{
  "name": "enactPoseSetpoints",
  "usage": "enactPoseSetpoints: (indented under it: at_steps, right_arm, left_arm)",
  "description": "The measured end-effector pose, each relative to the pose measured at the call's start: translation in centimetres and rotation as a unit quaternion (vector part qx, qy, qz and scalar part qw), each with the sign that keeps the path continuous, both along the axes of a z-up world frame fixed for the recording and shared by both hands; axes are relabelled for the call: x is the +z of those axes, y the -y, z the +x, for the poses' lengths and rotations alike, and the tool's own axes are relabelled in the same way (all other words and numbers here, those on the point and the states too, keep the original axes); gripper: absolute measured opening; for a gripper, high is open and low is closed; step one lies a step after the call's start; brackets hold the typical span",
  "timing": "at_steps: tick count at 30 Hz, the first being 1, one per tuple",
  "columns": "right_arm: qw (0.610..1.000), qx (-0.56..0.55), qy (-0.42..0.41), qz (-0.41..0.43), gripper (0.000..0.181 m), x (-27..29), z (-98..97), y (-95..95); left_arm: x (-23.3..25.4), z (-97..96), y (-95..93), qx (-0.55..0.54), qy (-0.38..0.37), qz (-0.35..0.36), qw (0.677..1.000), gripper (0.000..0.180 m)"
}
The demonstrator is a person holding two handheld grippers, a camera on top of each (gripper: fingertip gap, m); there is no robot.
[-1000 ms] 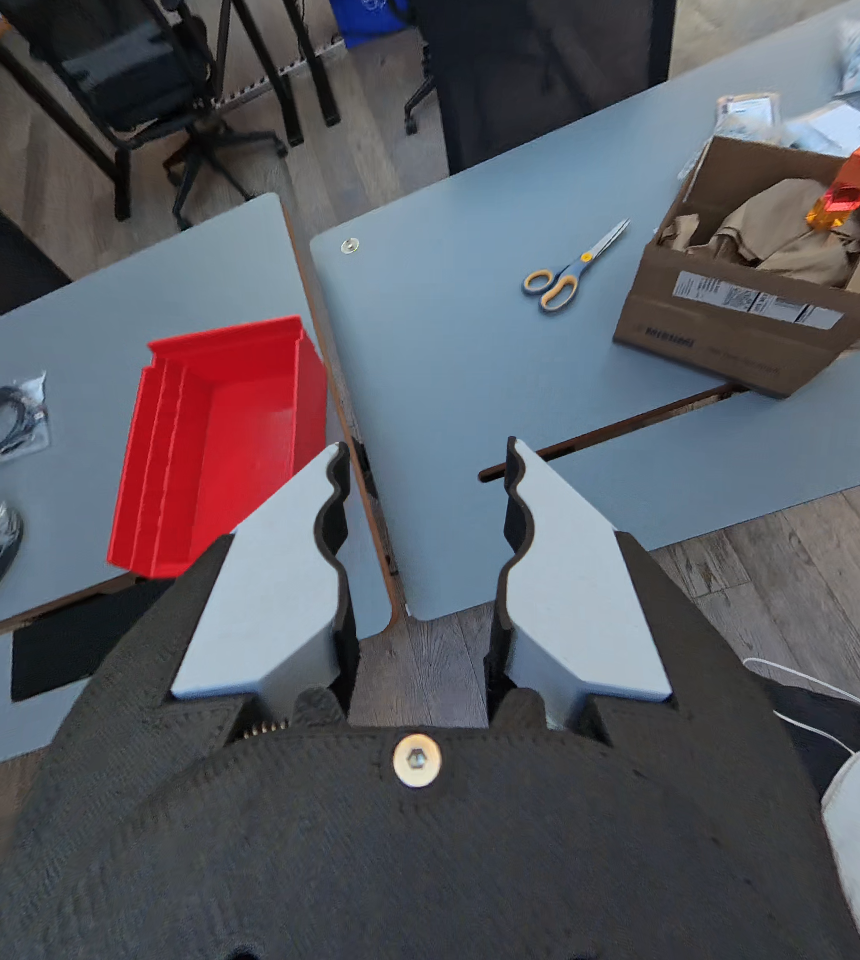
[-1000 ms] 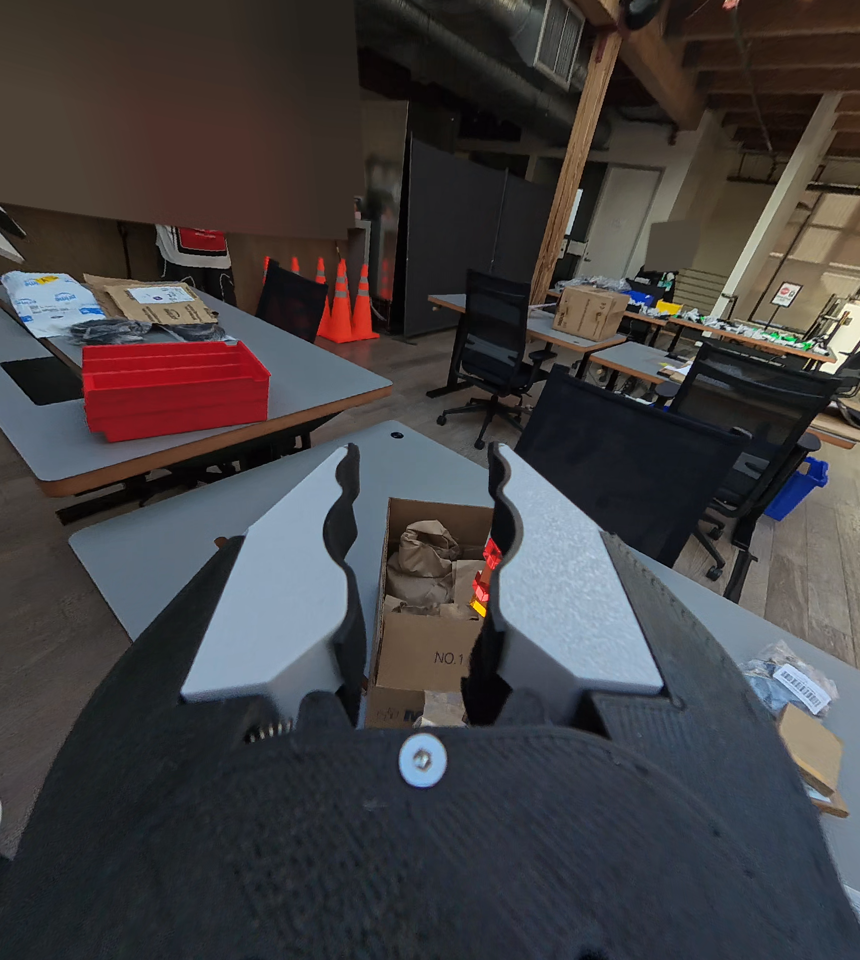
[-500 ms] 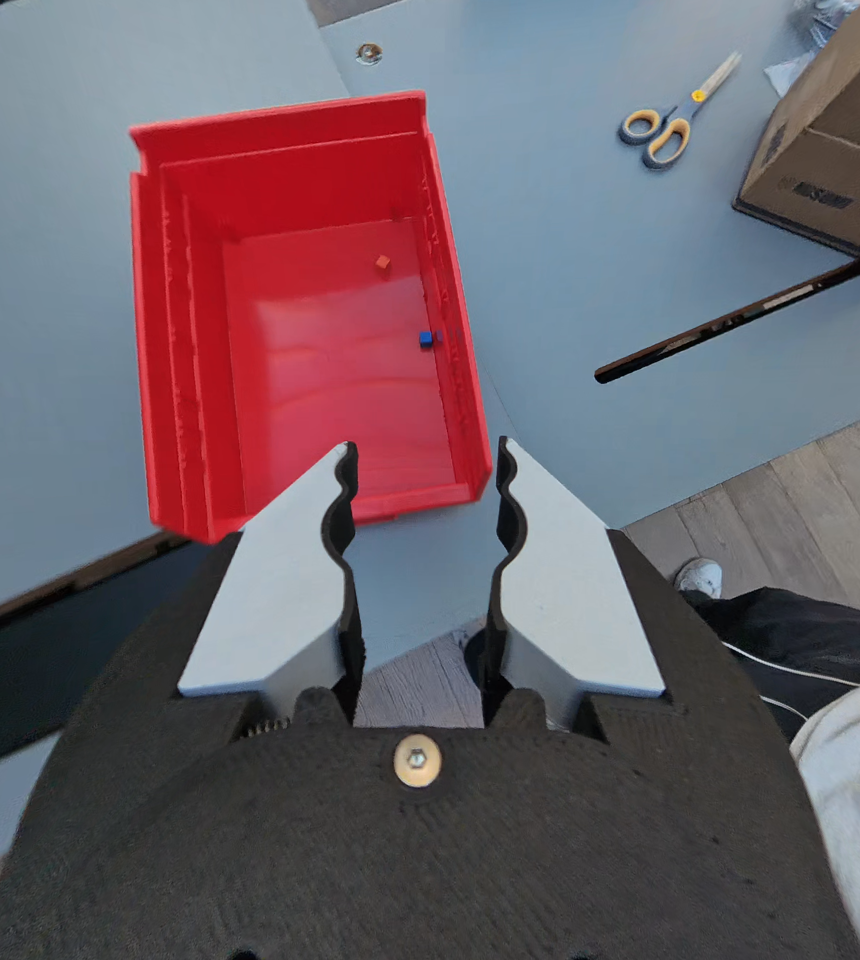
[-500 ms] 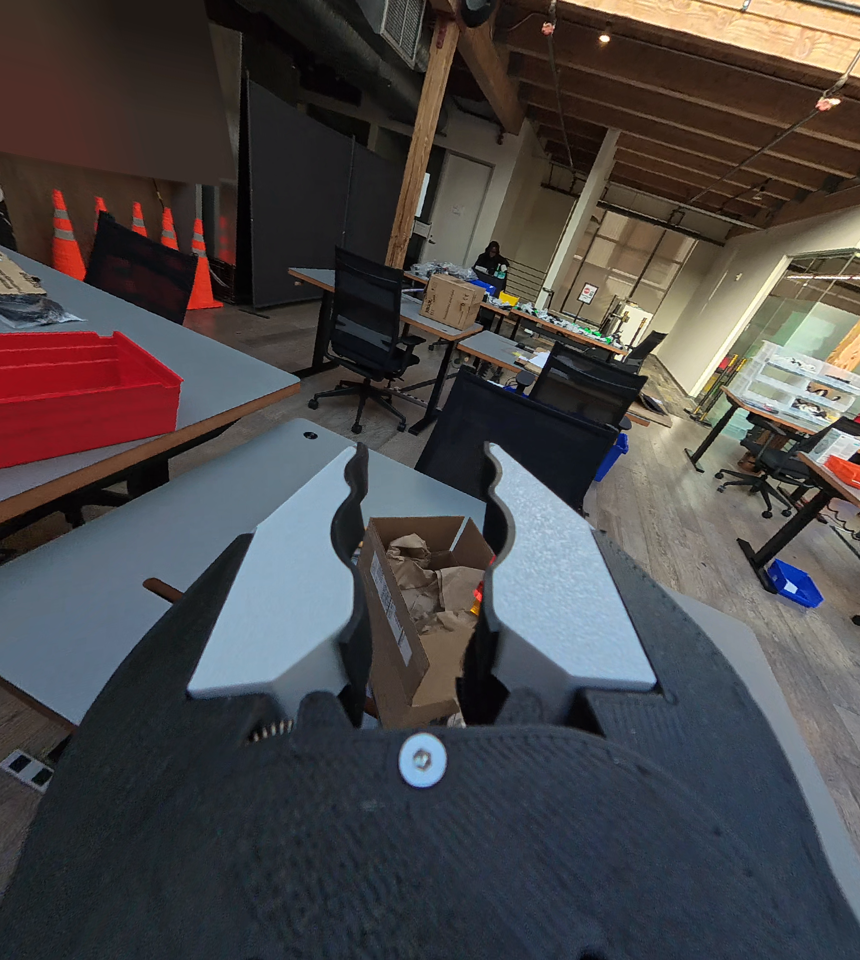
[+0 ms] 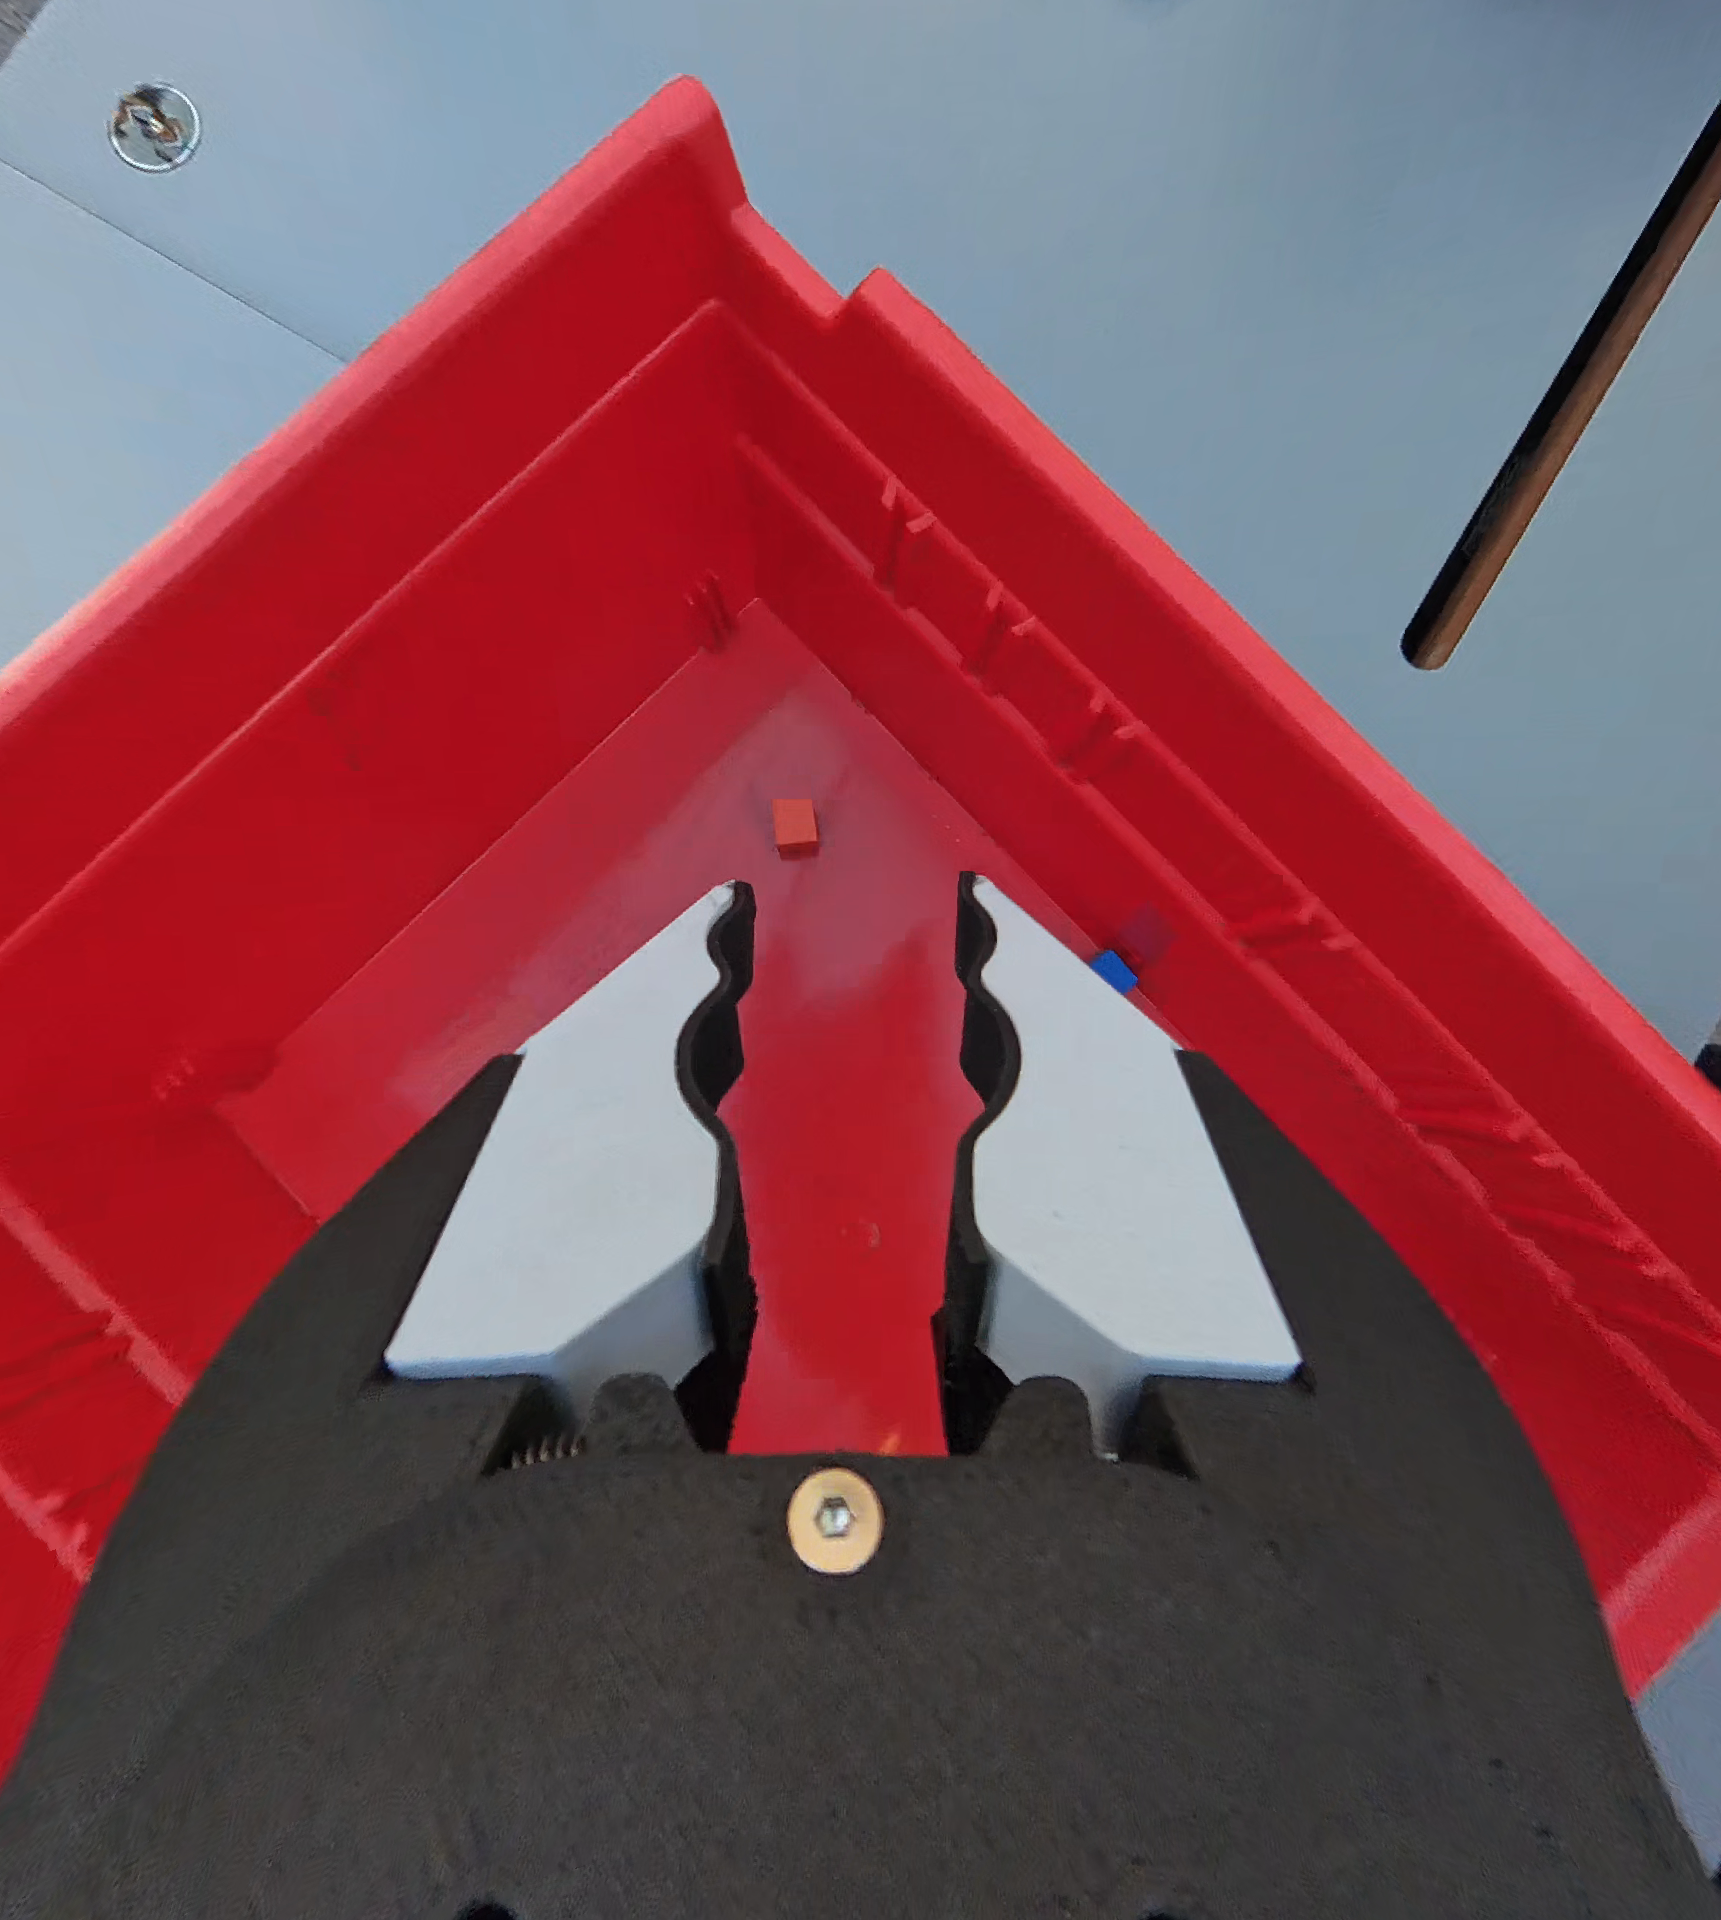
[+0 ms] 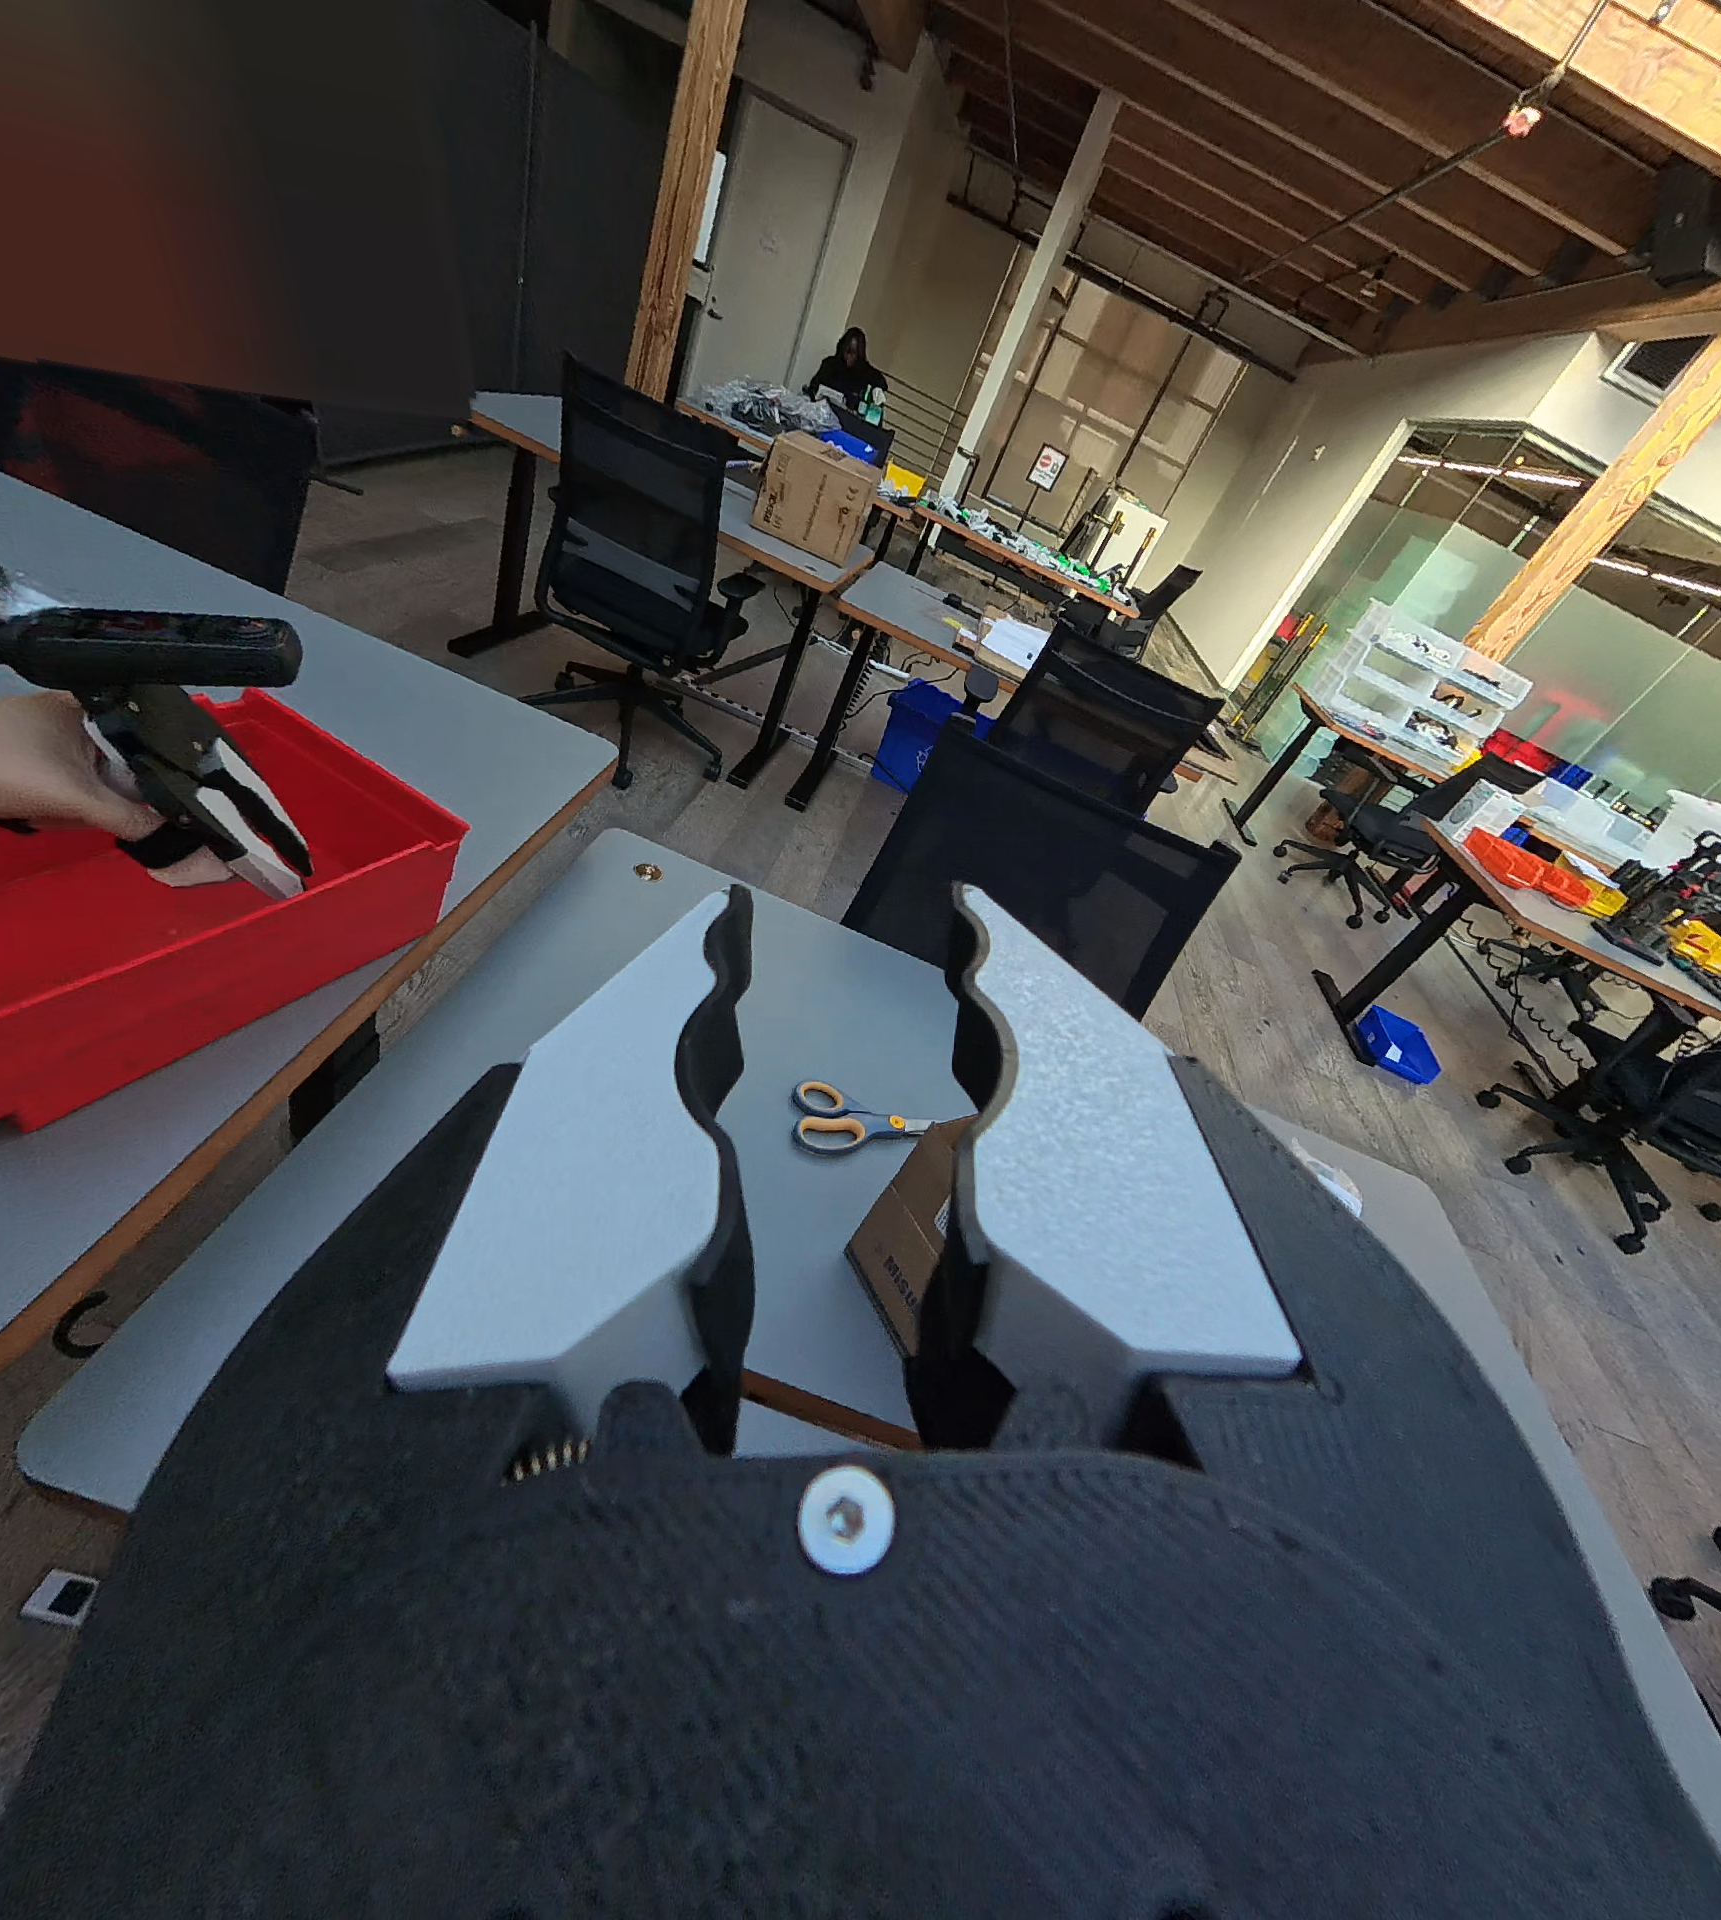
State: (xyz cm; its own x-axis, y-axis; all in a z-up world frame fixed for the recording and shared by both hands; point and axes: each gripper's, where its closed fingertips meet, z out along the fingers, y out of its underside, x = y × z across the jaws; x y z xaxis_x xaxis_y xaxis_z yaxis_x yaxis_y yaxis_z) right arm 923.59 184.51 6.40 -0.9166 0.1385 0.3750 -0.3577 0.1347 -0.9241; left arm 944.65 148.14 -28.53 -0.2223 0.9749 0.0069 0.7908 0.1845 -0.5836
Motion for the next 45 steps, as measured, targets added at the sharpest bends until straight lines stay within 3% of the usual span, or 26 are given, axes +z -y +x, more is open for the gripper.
enactPoseSetpoints:
  at_steps: [10,12,13,15,18,21,23,29,33,36,42,45]
  right_arm:
    - [0.995,-0.075,-0.023,0.057,0.035,-0.3,2.1,-3.2]
    - [0.995,-0.073,-0.018,0.067,0.035,-0.9,2.4,-2.9]
    - [0.995,-0.066,-0.013,0.075,0.034,-1.3,2.7,-2.3]
    - [0.995,-0.017,0.010,0.099,0.029,-2.3,4.5,0.4]
    - [0.978,0.144,0.056,0.139,0.026,-4.3,11.4,9.2]
    - [0.902,0.312,0.038,0.296,0.022,-10.5,20.0,18.3]
    - [0.809,0.368,0.027,0.457,0.026,-16.3,23.9,22.2]
    - [0.610,0.296,-0.182,0.712,0.029,-30.3,25.1,29.4]
    - [0.509,0.230,-0.278,0.782,0.028,-35.4,23.6,30.2]
    - [0.466,0.203,-0.303,0.806,0.028,-36.9,22.6,30.1]
    - [0.453,0.206,-0.336,0.800,0.024,-38.7,21.3,30.1]
    - [0.448,0.216,-0.353,0.793,0.012,-39.4,21.3,30.0]
  left_arm:
    - [-4.5,-2.1,1.5,-0.024,0.023,-0.015,0.999,0.027]
    - [-4.5,-2.4,1.5,-0.038,0.020,-0.018,0.999,0.020]
    - [-4.5,-2.4,1.6,-0.041,0.021,-0.026,0.999,0.009]
    - [-4.5,-1.9,1.5,-0.047,0.036,-0.024,0.998,0.009]
    - [-1.7,1.1,1.2,-0.008,0.055,-0.020,0.998,0.009]
    - [6.0,6.3,-1.0,0.078,-0.032,-0.005,0.996,0.009]
    - [11.0,11.8,-3.3,0.132,-0.082,-0.006,0.988,0.008]
    - [19.5,29.0,-11.4,0.249,-0.143,-0.043,0.957,0.009]
    - [22.0,35.5,-16.4,0.309,-0.160,-0.067,0.935,0.008]
    - [22.7,38.1,-19.2,0.346,-0.163,-0.081,0.920,0.008]
    - [23.2,39.6,-21.3,0.372,-0.159,-0.099,0.909,0.009]
    - [23.6,38.9,-21.0,0.367,-0.161,-0.102,0.911,0.009]
